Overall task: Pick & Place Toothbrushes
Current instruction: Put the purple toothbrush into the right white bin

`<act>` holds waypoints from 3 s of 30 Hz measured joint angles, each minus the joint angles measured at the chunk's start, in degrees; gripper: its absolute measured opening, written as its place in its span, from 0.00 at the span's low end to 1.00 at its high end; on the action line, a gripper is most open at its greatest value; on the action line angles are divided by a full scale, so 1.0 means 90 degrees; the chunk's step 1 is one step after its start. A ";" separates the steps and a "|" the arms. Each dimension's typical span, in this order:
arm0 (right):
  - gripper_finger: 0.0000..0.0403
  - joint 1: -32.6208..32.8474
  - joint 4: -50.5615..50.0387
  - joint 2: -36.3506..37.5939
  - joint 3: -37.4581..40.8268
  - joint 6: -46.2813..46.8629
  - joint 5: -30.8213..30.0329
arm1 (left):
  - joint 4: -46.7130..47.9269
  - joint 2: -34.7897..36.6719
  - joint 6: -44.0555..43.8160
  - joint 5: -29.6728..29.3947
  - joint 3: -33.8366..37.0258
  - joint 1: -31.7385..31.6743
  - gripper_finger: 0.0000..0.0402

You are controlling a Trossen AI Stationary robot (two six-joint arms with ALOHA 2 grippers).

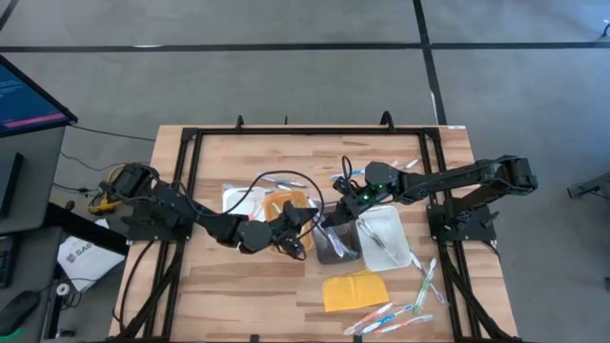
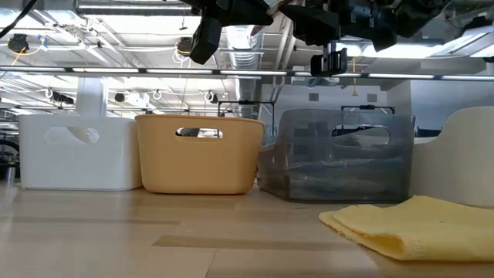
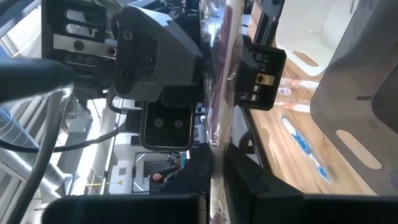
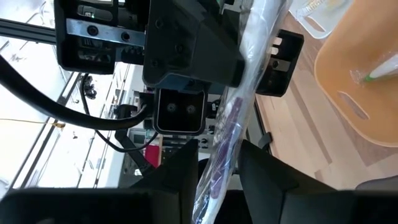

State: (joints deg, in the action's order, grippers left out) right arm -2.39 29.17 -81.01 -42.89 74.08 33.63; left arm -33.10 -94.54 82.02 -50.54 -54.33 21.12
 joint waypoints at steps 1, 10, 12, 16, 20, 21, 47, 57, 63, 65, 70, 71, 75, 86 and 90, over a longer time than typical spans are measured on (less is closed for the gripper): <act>0.26 0.0000 -0.0002 0.0000 0.0000 -0.0014 0.0000 | 0.0000 0.0000 0.0000 0.0000 0.0000 0.0000 0.03; 0.26 0.0007 -0.0002 0.0000 0.0000 -0.0015 0.0000 | -0.0016 0.0000 -0.0002 0.0002 0.0000 0.0000 0.03; 0.26 0.0007 -0.0003 0.0000 0.0000 -0.0025 0.0000 | -0.0032 0.0000 -0.0002 0.0002 0.0000 0.0000 0.03; 0.26 0.0007 -0.0022 0.0000 0.0000 -0.0065 0.0000 | -0.0040 0.0000 -0.0004 0.0002 0.0000 0.0000 0.03; 0.26 0.0007 -0.0022 0.0000 0.0000 -0.0065 0.0000 | -0.0041 0.0000 -0.0005 0.0002 0.0000 0.0000 0.03; 0.26 0.0007 -0.0022 0.0000 0.0000 -0.0065 0.0000 | -0.0041 0.0000 -0.0005 0.0002 0.0000 0.0000 0.03; 0.13 0.0053 0.0000 0.0000 0.0000 -0.0065 -0.0046 | -0.0053 0.0000 -0.0151 0.0279 0.0000 0.0000 0.03; 0.05 0.0053 -0.0024 0.0000 0.0007 -0.0113 -0.0046 | -0.0097 0.0005 -0.0210 0.0270 0.0000 -0.0022 0.11; 0.05 0.0053 0.0005 0.0000 0.0007 -0.0247 -0.0048 | -0.0123 0.0005 -0.0905 0.0304 -0.0001 -0.0022 0.26; 0.03 0.0053 0.0007 0.0000 0.0007 -0.0310 -0.0047 | -0.0122 0.0005 -0.1116 0.0308 0.0000 -0.0010 0.31; 0.03 0.0056 -0.0044 0.0000 0.0005 -0.0421 -0.0046 | -0.0170 0.0050 -0.1616 0.0013 0.0000 -0.0007 0.44; 0.04 0.0056 -0.0076 0.0000 0.0005 -0.0457 -0.0046 | -0.0200 0.0051 -0.1680 -0.0063 0.0000 -0.0007 0.46; 0.04 0.0053 -0.0221 0.0000 0.0005 -0.0674 -0.0046 | -0.0322 0.0051 -0.1831 -0.0187 0.0000 0.0047 0.53; 0.02 0.0016 -0.0806 0.0209 -0.0001 -0.1458 -0.0050 | -0.0456 0.0051 -0.2355 -0.0404 0.0000 0.0226 0.60; 0.01 0.0012 -0.1972 0.0629 -0.0002 -0.1856 -0.0250 | -0.0425 0.0168 -0.2333 -0.0654 0.0007 0.0284 0.60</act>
State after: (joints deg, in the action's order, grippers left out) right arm -2.28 11.42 -75.35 -42.92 57.37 31.37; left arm -36.93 -93.03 61.03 -56.43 -54.26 23.68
